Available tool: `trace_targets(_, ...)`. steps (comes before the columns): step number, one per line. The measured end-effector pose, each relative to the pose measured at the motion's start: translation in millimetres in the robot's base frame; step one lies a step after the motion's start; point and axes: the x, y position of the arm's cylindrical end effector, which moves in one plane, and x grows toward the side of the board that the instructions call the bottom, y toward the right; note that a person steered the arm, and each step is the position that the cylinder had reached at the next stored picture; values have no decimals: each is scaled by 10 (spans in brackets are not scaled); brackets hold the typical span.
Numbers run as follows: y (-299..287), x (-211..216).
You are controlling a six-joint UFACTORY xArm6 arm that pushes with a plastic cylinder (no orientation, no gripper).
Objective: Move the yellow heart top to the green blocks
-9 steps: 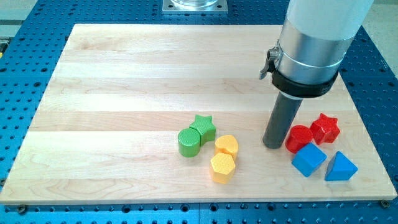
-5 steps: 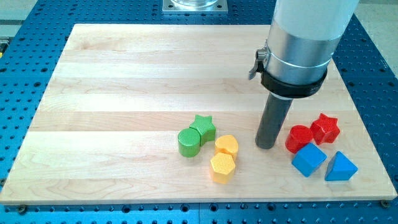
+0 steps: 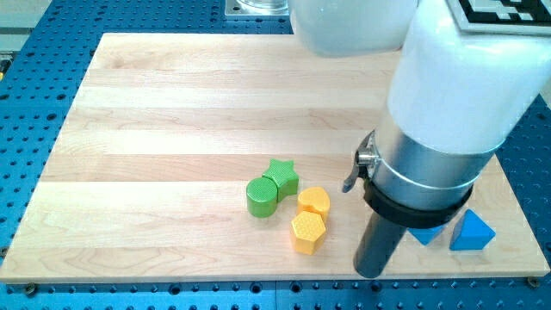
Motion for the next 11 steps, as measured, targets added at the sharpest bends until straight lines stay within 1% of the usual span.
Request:
trace_targets(1,-520,-11)
trace_targets(3,-739,-8)
trace_targets(4,-757,-76)
trace_targets(5,-552,-271)
trace_targets(6,-240,-850)
trace_targets(7,-78,-1320)
trace_targets(9,-78,-1345)
trace_targets(10,-81,-1495)
trace_targets(11,-217,-1947)
